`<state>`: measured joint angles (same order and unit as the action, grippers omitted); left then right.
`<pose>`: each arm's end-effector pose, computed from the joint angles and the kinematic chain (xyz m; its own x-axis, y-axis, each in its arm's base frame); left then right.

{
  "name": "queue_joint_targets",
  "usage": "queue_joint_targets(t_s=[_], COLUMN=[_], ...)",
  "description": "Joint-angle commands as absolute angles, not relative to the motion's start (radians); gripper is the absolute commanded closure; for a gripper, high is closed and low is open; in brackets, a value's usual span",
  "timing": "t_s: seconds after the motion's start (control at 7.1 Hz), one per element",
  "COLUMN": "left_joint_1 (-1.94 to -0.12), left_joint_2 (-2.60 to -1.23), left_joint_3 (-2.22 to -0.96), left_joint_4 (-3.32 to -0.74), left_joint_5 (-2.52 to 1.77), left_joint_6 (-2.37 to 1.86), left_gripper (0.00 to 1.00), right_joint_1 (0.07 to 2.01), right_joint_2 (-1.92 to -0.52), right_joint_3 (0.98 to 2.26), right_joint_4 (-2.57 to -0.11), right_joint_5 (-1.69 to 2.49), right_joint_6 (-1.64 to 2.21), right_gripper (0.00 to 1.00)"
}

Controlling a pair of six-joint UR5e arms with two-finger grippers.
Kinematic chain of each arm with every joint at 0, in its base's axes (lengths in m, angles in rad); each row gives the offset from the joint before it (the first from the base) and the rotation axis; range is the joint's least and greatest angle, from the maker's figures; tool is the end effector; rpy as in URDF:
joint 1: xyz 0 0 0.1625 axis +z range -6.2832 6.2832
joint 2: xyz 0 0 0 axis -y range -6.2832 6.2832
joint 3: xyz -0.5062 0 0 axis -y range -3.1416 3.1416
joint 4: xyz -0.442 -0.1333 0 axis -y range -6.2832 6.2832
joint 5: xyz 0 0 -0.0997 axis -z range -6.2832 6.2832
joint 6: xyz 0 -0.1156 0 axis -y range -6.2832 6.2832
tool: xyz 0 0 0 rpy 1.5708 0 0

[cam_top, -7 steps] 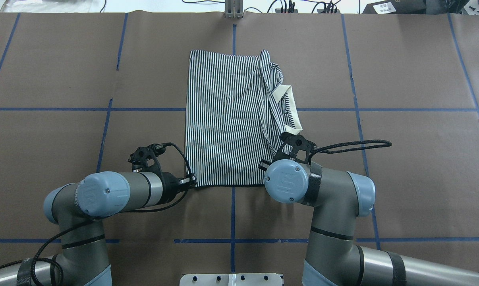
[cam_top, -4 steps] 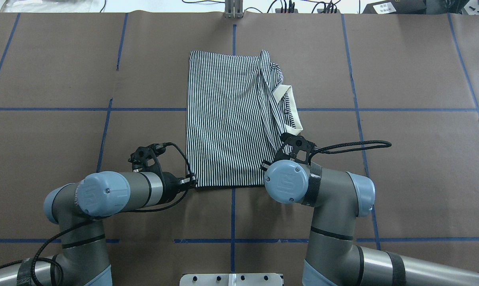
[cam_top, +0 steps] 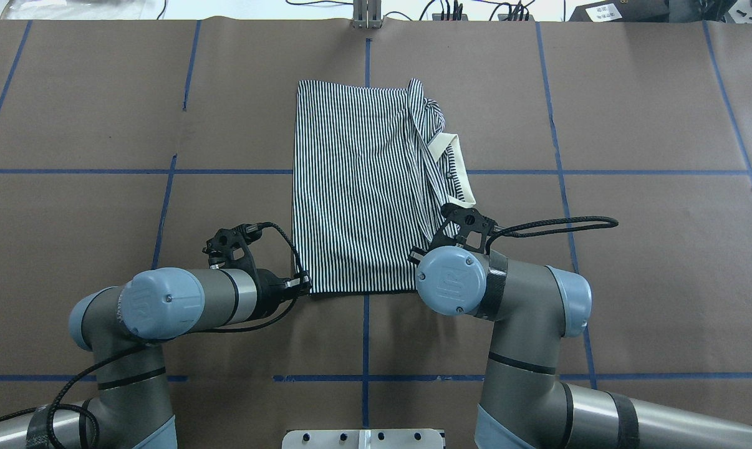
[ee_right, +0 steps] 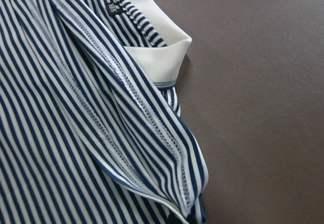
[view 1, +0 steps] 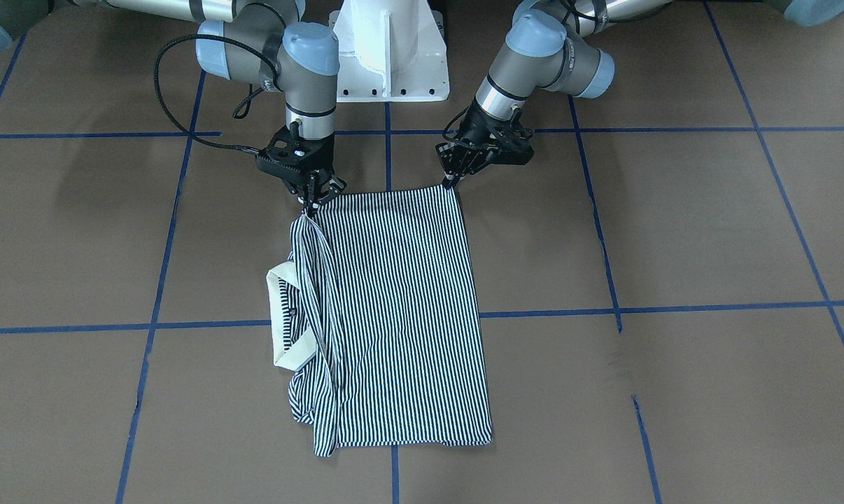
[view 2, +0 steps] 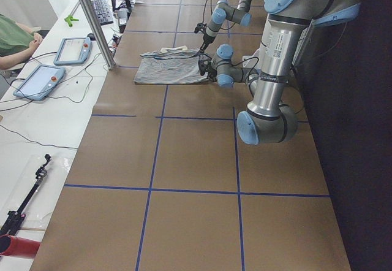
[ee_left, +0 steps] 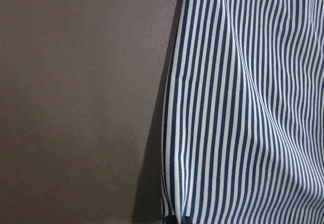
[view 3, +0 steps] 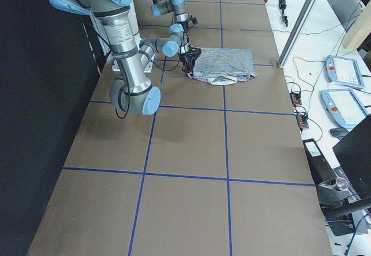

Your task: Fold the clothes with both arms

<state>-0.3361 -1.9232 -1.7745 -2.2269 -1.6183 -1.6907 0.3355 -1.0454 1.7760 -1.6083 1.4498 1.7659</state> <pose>0.6123 -0.3493 0.3514 0.2946 -0.2295 -0.9277 0.3250 0.9369 -0.1286 -0.6437 -0.3804 0.3300 0.6351 0.4253 0.6448 -0.5329 0.8455 -0.0328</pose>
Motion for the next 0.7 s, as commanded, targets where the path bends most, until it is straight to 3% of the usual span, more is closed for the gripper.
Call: queue_joint_targets(t_s=[0.0, 0.42, 0.56], left_joint_1=[-0.348, -0.345, -0.345], left_joint_2=[-1.914, -1.930, -1.960], left_joint_3=[-1.950, -2.404, -2.413], left_joint_4=[-2.057, -1.535, -1.487], left_joint_5=[-1.684, -1.761, -1.758], left_joint_6=[-1.686, -1.686, -1.686], left_gripper=[1.00, 1.00, 1.00], right_joint_1=[0.344, 0.319, 0.310], right_joint_2=[-1.060, -1.049, -1.046], right_joint_3=[1.938, 2.320, 2.319], right_joint_4=[-1.700, -2.059, -2.072], right_joint_5=[1.491, 1.569, 1.568], right_joint_6=[1.764, 1.805, 1.805], right_gripper=[1.00, 1.00, 1.00])
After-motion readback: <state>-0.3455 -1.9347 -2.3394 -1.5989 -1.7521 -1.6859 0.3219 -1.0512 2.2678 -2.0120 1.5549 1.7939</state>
